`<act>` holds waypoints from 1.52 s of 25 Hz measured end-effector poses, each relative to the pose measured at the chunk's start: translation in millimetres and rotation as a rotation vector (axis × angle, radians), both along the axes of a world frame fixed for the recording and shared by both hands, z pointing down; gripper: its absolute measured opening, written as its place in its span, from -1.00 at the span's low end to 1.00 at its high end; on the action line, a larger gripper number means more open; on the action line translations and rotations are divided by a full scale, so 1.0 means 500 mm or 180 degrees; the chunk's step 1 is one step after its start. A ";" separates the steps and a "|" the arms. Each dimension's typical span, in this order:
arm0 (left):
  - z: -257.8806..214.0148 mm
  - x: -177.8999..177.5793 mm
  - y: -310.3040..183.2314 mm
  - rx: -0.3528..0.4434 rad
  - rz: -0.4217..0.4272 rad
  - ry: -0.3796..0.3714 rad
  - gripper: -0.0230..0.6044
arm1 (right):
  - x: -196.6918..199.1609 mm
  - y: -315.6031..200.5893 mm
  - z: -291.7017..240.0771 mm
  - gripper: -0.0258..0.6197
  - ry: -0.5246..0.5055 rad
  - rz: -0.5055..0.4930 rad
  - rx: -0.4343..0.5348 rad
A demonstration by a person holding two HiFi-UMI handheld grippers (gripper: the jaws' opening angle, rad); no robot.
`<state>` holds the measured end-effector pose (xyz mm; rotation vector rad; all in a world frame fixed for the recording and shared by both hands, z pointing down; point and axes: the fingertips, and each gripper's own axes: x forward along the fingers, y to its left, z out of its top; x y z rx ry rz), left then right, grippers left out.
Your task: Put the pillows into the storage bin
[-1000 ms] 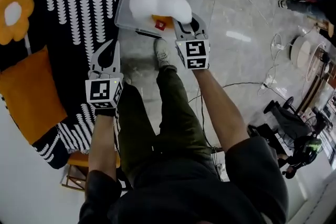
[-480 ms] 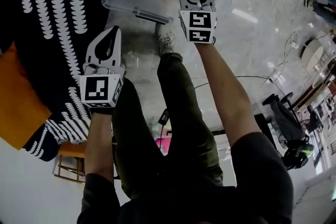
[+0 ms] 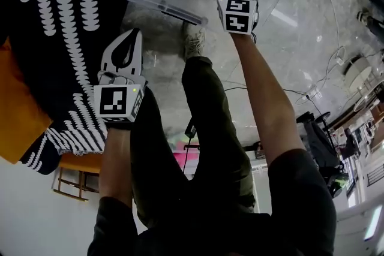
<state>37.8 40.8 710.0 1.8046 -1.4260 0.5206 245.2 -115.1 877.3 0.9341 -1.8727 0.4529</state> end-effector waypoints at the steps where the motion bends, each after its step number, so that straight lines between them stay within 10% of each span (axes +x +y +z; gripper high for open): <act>1: -0.003 -0.008 0.001 0.0003 -0.0022 -0.0007 -0.92 | 0.005 -0.001 -0.009 -0.11 0.0025 -0.0004 0.0022; 8: -0.114 -0.060 -0.054 0.0197 -0.0142 -0.0037 -0.92 | 0.018 -0.048 -0.163 -0.10 -0.0053 0.0262 0.0186; 19: -0.482 -0.247 -0.014 0.0579 -0.0583 -0.0363 -0.92 | -0.198 -0.053 -0.576 -0.02 -0.0523 -0.0178 0.0446; 38: -1.124 -0.468 0.374 0.1211 -0.2253 -0.1375 -0.92 | -0.592 0.160 -1.326 0.09 -0.1816 -0.2165 0.0800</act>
